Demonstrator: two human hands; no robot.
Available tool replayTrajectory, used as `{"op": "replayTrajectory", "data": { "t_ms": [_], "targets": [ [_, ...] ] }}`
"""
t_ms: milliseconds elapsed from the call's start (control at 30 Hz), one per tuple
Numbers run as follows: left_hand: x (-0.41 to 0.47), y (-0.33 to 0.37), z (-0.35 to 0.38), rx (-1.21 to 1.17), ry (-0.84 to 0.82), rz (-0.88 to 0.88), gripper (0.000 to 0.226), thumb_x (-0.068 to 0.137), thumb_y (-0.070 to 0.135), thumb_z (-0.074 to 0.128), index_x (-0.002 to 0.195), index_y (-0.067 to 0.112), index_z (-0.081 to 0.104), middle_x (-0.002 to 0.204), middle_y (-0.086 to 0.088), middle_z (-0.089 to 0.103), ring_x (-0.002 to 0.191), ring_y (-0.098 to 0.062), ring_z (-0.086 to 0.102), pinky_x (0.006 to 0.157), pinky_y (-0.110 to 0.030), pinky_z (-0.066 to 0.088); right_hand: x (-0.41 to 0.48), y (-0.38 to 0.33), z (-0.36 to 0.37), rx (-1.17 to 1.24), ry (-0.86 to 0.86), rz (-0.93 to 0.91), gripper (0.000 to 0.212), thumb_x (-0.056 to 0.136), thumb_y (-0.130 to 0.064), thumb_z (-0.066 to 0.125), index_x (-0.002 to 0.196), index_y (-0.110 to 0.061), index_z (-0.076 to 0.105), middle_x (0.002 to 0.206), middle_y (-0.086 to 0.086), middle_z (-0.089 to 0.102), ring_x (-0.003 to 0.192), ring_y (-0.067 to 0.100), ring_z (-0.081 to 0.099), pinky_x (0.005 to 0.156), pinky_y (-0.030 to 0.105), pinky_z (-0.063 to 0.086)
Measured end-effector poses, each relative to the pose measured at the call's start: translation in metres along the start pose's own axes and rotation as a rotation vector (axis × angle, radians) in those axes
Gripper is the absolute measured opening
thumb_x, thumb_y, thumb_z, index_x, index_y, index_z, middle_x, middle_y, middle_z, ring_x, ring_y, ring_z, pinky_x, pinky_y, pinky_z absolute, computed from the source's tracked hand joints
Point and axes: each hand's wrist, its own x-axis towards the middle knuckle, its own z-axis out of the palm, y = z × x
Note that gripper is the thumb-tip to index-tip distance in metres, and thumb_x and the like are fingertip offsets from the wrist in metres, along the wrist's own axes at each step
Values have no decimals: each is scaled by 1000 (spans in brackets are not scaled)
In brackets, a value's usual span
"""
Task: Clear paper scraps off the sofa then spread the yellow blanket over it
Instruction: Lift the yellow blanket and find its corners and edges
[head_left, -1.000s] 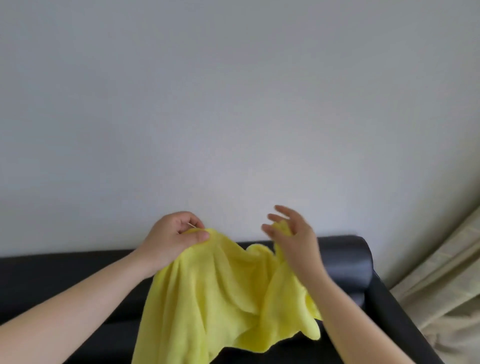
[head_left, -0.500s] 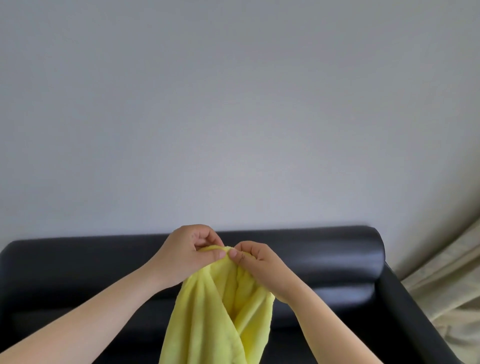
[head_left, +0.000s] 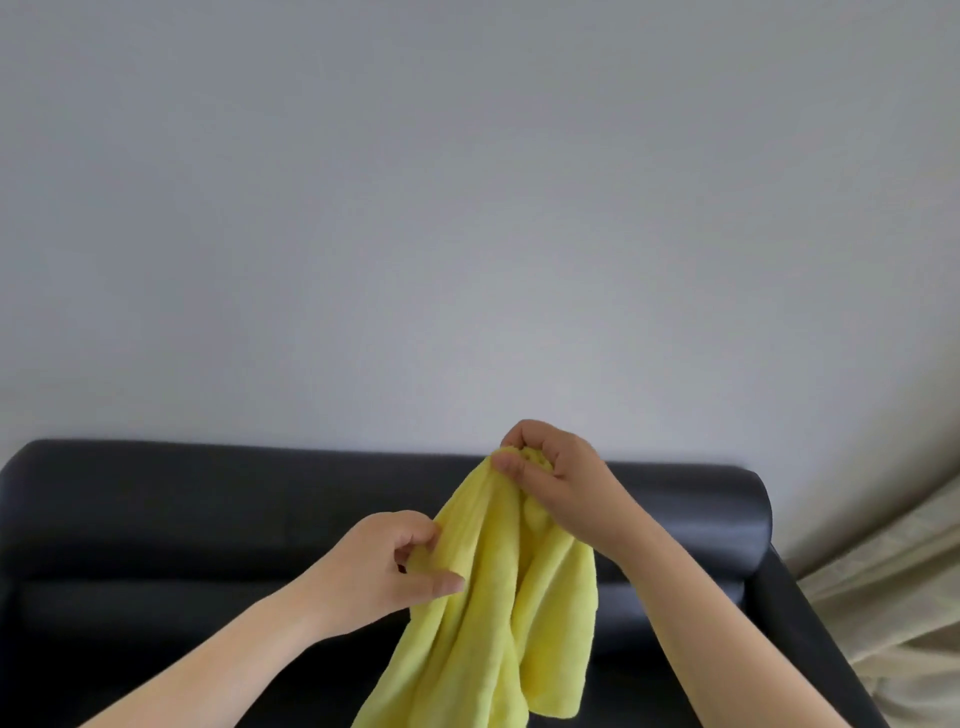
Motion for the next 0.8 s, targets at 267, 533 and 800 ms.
{"op": "replayTrajectory", "data": {
  "t_ms": [267, 533, 800],
  "targets": [
    [21, 2, 23, 137, -67, 84, 38, 79, 56, 60, 92, 21, 69, 100, 14, 65, 90, -7, 64, 82, -34, 55, 14, -17, -37, -127, 189, -51, 17, 93, -32, 59, 80, -21, 59, 62, -6, 49, 55, 7, 39, 52, 18, 35],
    [26, -5, 41, 258, -140, 66, 63, 74, 74, 51, 85, 15, 69, 98, 7, 66, 84, -11, 65, 80, -33, 54, 21, -30, -77, -198, 481, -85, 18, 93, -31, 60, 82, -17, 59, 64, 0, 49, 55, 6, 39, 51, 17, 35],
    [22, -7, 34, 244, 145, 115, 44, 87, 37, 60, 56, 9, 46, 59, -9, 49, 55, -21, 46, 53, -24, 38, 21, -20, -105, -276, 595, -23, 20, 93, -34, 59, 83, -16, 60, 62, -6, 49, 53, 4, 42, 48, 12, 34]
  ]
}}
